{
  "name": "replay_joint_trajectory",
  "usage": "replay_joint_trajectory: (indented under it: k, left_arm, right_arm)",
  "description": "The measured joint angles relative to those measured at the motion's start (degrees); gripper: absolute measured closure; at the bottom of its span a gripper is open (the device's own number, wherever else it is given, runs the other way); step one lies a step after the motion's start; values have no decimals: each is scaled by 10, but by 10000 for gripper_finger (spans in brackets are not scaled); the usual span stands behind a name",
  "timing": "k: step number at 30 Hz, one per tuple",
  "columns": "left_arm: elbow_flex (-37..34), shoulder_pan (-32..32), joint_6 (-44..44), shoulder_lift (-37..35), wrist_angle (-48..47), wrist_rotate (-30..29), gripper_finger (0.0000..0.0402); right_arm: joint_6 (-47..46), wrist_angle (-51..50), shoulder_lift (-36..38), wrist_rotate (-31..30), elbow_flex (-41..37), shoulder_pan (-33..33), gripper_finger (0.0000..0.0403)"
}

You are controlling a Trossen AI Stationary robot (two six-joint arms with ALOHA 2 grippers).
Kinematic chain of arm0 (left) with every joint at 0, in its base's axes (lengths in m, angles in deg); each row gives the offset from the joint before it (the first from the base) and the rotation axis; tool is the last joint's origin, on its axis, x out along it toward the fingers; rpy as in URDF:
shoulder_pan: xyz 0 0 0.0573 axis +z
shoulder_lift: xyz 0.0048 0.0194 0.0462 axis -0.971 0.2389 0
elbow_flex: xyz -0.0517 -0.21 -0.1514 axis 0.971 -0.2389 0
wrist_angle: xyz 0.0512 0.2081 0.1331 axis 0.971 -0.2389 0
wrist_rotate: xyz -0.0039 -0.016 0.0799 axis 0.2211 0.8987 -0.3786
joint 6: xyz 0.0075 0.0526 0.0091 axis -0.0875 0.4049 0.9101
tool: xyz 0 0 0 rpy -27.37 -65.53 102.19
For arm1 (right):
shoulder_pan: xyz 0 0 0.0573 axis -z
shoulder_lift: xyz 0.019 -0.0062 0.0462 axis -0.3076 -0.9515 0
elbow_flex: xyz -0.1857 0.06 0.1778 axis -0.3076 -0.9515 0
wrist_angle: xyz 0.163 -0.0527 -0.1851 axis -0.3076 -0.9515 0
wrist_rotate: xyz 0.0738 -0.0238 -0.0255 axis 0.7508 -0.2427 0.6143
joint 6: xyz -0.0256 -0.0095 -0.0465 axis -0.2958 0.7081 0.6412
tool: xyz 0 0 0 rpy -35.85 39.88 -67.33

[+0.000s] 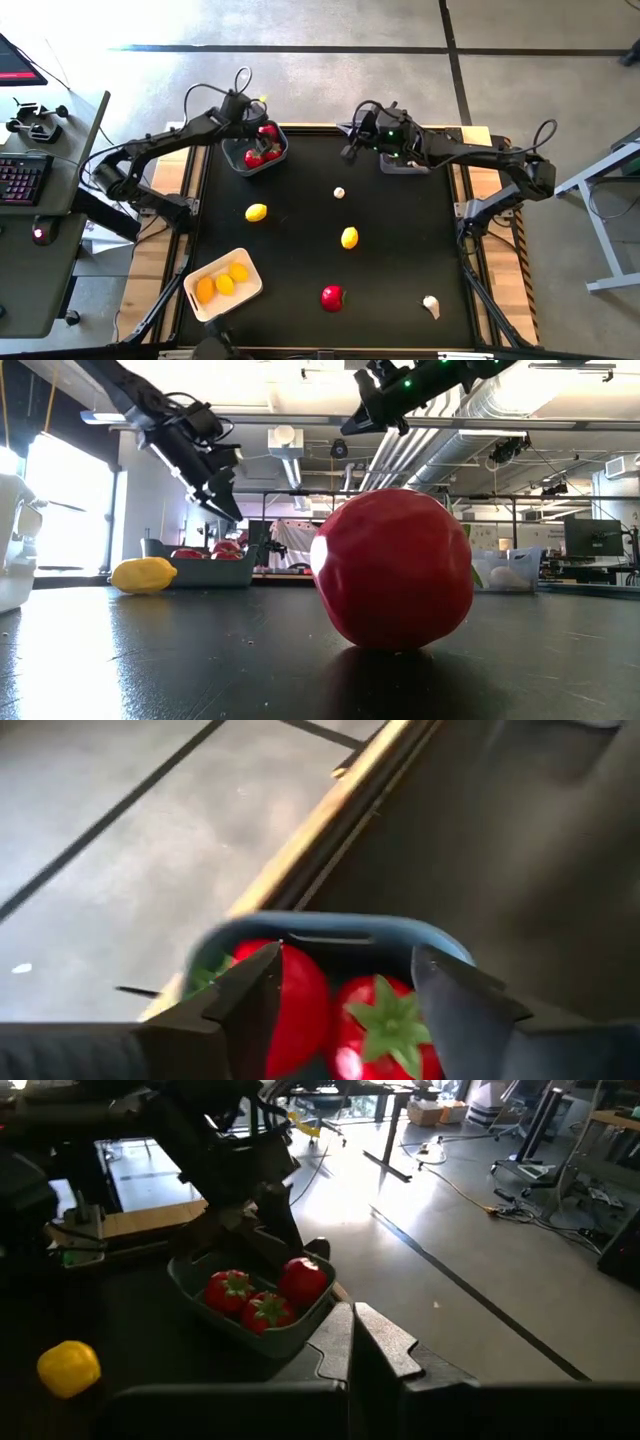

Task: Sort produce into baskets
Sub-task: Put the yellow lemon into the white bin

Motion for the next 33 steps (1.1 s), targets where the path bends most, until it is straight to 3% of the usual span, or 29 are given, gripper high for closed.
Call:
replay_joint_trajectory:
  k: [4,13,22,27,33]
  left_arm:
    - [-44,1,-21,0,56,-3,238]
    - [-52,11,-37,15,82,-106,338]
    - [-52,13,-37,44,102,-83,391]
    - [-52,12,-41,14,116,-73,401]
    - [-99,-3,-61,-40,183,-18,401]
  right_arm:
    - [0,-6,0,-3,0,-13,403]
    - [0,-4,0,-25,0,-22,403]
    - [1,-13,0,-25,0,-22,403]
    - [2,-29,0,-26,0,-26,403]
    - [-25,-100,0,-25,0,-62,402]
